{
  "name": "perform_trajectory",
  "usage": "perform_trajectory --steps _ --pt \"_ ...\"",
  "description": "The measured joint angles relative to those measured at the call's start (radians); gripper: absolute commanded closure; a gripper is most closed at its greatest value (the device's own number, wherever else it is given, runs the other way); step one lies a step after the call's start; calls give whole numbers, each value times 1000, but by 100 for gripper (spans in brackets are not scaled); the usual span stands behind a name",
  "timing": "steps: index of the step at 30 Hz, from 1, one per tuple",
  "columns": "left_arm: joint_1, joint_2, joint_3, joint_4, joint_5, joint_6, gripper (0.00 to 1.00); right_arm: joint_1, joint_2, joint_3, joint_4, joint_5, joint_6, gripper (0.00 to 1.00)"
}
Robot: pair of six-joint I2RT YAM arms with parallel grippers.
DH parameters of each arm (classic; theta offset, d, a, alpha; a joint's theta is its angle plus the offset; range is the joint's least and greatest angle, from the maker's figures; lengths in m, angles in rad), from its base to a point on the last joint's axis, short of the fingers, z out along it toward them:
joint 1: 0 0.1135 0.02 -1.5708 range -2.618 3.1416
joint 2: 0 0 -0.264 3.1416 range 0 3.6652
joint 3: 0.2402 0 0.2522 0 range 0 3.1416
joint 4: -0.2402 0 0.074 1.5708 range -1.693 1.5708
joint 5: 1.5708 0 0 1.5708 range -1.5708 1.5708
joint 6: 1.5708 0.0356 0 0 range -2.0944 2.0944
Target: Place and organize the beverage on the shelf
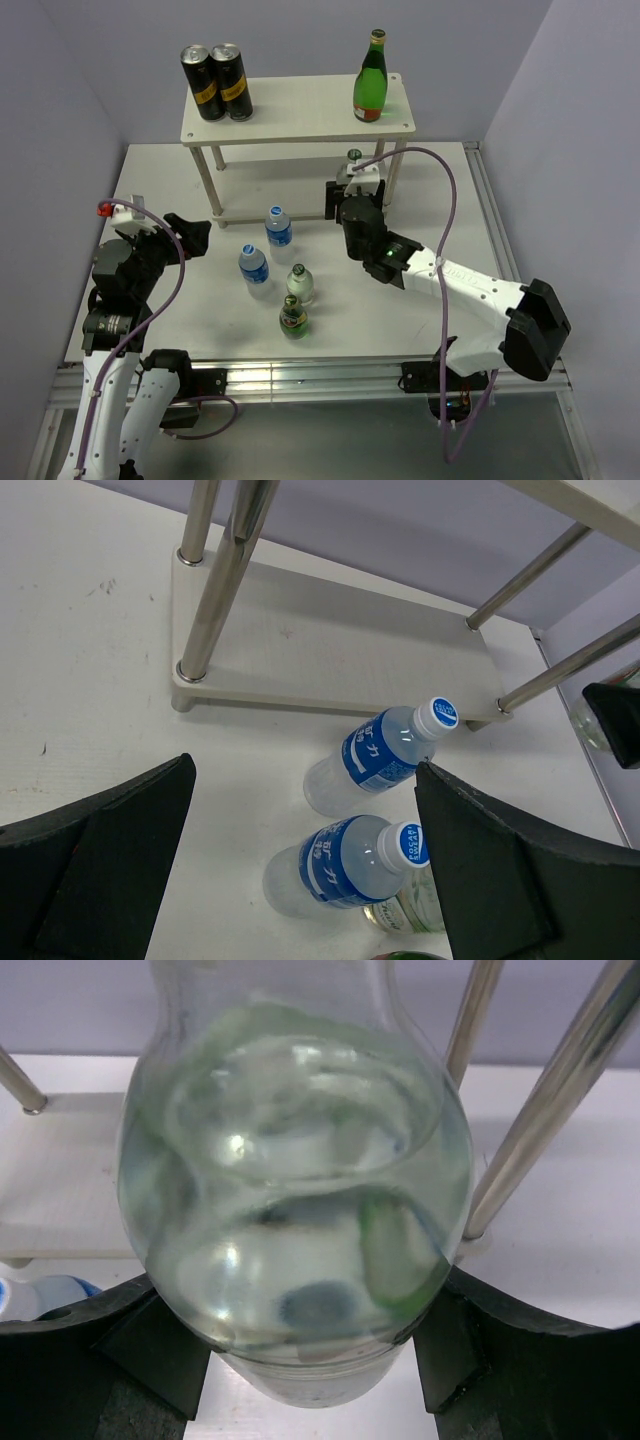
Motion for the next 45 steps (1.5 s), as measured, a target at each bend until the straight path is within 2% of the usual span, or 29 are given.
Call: perform_trajectory --steps 9,20,29,45 --pt "0 3 0 0 0 0 1 -96 90 -117 29 -34 157 100" --pt "0 10 0 0 1 0 1 -187 271 -118 114 -84 204 100" --pt "0 19 0 0 1 0 1 -259 426 -30 209 -91 193 100" --pt "0 35 0 0 1 2 1 -290 664 193 304 -93 100 100"
